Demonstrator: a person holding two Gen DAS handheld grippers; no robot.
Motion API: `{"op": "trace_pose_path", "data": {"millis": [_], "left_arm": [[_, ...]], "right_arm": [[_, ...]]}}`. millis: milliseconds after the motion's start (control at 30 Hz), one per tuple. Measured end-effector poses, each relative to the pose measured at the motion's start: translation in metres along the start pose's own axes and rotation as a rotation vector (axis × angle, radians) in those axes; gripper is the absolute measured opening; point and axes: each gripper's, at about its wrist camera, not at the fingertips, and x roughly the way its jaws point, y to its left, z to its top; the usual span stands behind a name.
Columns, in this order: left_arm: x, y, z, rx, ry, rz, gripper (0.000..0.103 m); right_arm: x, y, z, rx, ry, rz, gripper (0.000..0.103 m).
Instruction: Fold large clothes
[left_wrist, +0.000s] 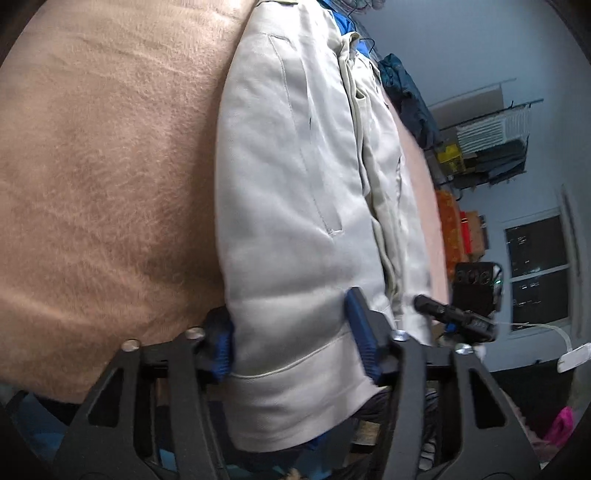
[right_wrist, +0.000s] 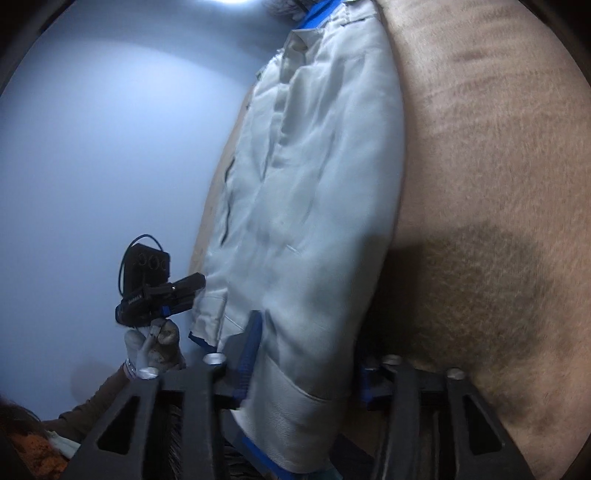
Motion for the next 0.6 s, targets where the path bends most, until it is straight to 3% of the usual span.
{"op": "trace_pose_path", "data": {"millis": [133,333,600], "left_arm": [[-0.011,-0.001,0.004,-0.059,-0.006,-0.079,0.017],[-0.030,-0.039,0.012,0.007,-0.069,-0.122,0.015],[-0.057,-0.044,0.035,-0.113,-0.172,-0.210,0.014]], "right_arm": [[-0.005,0.006,0.000,0.009,-0.038,0.031,0.024],[-0.022,0.039,0.013,-0.052,-0.107,0.103,0.018],[-0.045,0.056,0.029,-0.021,-0.221,0.139,0.015]]}}
